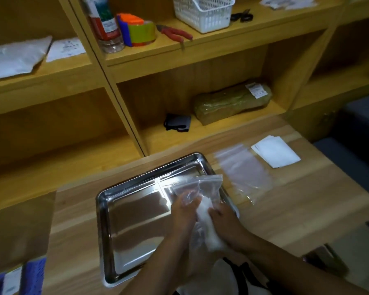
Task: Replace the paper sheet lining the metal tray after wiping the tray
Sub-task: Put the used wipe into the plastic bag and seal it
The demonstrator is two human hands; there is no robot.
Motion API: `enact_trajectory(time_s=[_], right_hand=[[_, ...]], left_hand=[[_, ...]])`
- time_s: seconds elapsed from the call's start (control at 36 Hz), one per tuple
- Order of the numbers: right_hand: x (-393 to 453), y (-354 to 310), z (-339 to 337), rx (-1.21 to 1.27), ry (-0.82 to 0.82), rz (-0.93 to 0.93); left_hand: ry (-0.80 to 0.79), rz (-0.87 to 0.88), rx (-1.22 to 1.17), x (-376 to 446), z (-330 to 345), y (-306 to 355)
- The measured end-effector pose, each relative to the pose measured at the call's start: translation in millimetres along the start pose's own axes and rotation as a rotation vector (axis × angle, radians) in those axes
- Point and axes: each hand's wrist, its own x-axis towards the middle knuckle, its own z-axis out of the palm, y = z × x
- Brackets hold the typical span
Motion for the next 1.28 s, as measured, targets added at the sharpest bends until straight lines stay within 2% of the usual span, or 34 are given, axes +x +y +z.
enact_trajectory(time_s=[0.22,0.33,0.47,0.53,0.61,0.75,0.83,0.92,1.0,1.06,1.17,1.22,1.28], right_hand=[[-30.1,43.1,-28.6,0.125,0.144,0.161],[-54.0,62.3,-44.8,0.316,0.173,0.281],[-96.6,89.2,-62.5,0.613,0.298,0.375],[-115.6,98.4,-68.9,0.721,0.344,0.441],[-132.6,112.6,-75.6,0.805,0.365,0.478],[-152.1,130.4,-100.7,0.701,0.465,0.469],[-159.3,135.9,-132.7,0.691,0.595,0.359],[-164.3,141.8,-169.9,0.493,0.638,0.26],[-159.7,144.7,-202.8,0.169,0.56,0.211],[-155.1,145.1,-226.8,0.074,0.523,0.192],[-139.9,143.5,-258.0,-0.176,0.24,0.246],[-131.6,152.2,-261.2,-0.241,0.173,0.284],[-127.9,166.3,-263.4,-0.21,0.185,0.334]], left_hand=[[-0.186,-0.06,0.103,-13.4,38.3,-28.6],[-0.285,-0.053,0.13,-17.3,56.7,-46.3],[-0.463,-0.272,-0.066,-34.5,85.8,-61.0],[-0.508,-0.35,-0.051,-36.4,99.6,-68.6],[-0.543,-0.348,0.044,-34.6,113.1,-72.1],[-0.745,-0.308,0.217,-42.6,137.4,-69.0],[-0.914,-0.24,0.367,-53.3,153.0,-69.2],[-1.037,-0.205,0.463,-64.7,173.8,-68.7],[-1.114,-0.167,0.547,-70.8,193.1,-70.7],[-1.174,-0.145,0.597,-73.2,207.0,-74.7],[-1.281,-0.102,0.74,-78.7,233.9,-77.9],[-1.307,-0.116,0.746,-80.7,244.2,-83.3],[-1.289,-0.113,0.771,-80.4,255.2,-93.1]])
